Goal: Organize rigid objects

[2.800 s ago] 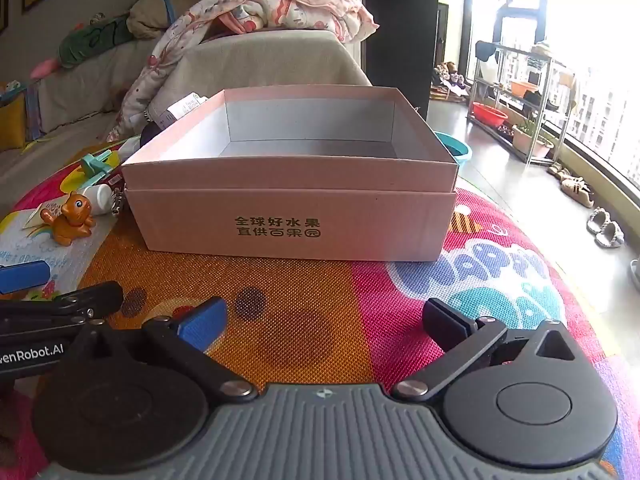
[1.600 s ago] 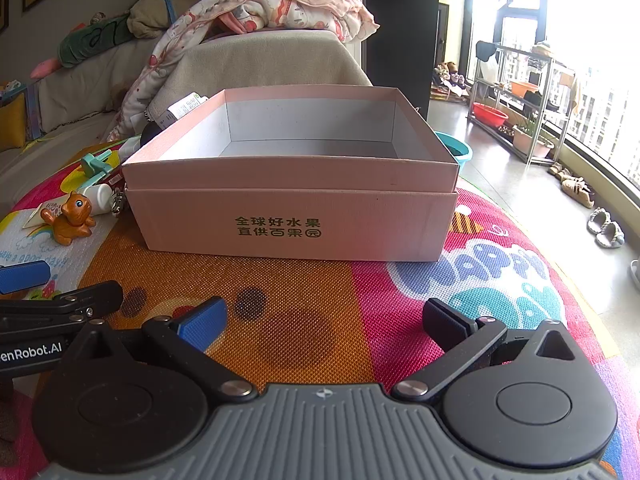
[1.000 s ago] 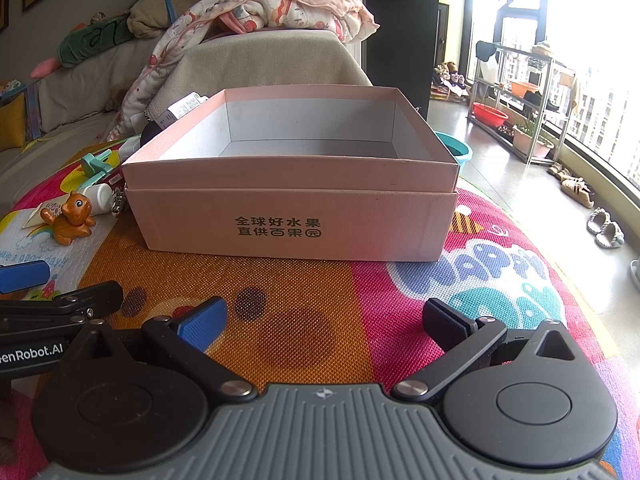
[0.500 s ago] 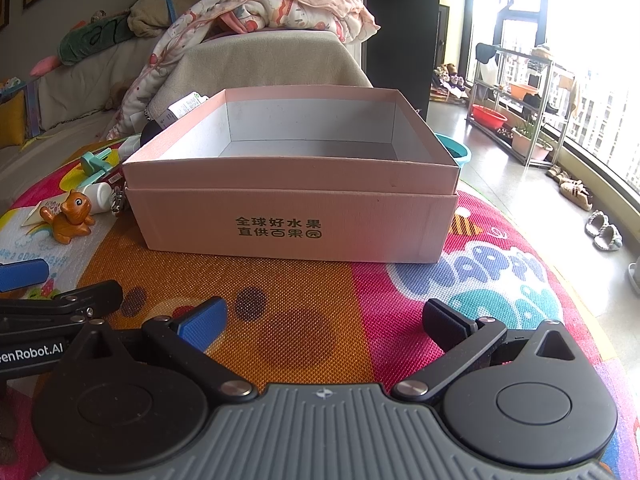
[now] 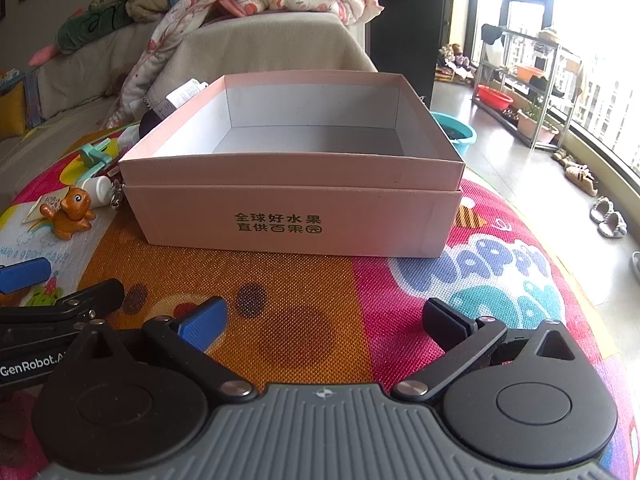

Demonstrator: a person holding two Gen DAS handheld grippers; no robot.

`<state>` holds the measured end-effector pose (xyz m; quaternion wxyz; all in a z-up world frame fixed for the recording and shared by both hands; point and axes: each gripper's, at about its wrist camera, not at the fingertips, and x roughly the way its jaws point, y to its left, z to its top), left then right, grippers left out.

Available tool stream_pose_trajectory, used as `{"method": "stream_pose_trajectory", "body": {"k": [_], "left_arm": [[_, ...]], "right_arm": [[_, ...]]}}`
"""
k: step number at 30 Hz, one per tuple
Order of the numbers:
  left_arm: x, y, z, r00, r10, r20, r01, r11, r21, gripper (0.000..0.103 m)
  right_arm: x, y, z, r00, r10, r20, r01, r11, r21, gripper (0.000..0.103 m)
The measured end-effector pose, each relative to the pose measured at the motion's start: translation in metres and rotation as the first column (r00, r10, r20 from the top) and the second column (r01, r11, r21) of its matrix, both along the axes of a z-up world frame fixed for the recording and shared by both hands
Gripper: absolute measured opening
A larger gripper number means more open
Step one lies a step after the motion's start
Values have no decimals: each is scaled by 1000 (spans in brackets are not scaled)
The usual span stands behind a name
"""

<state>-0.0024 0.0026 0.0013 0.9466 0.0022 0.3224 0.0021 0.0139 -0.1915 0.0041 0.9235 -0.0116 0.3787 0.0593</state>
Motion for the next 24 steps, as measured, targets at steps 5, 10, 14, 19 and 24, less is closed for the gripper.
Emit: {"method": "stream_pose_trajectory", "body": {"k": [5, 10, 14, 19, 24], "left_arm": [[0, 0, 0, 1000, -1, 0, 1, 1000, -1, 92], [-7, 14, 9, 987, -152, 45, 154, 988, -33, 87], [-7, 41, 38, 953, -273, 129, 253, 955, 154, 87], [49, 100, 58, 921, -386, 61, 383, 922, 57, 86], [105, 142, 35, 942, -328, -62, 314, 933, -177, 84]], "right_arm": [[1, 1, -1, 1000, -1, -3, 1, 1000, -3, 103], [1, 2, -1, 1000, 18, -3, -18, 1000, -15, 103], [-2, -1, -1, 1000, 26, 1, -26, 1000, -6, 103], [-6, -4, -1, 1000, 16, 23, -16, 1000, 24, 103], [-9, -11, 0, 999, 27, 27, -28, 998, 55, 103]]}}
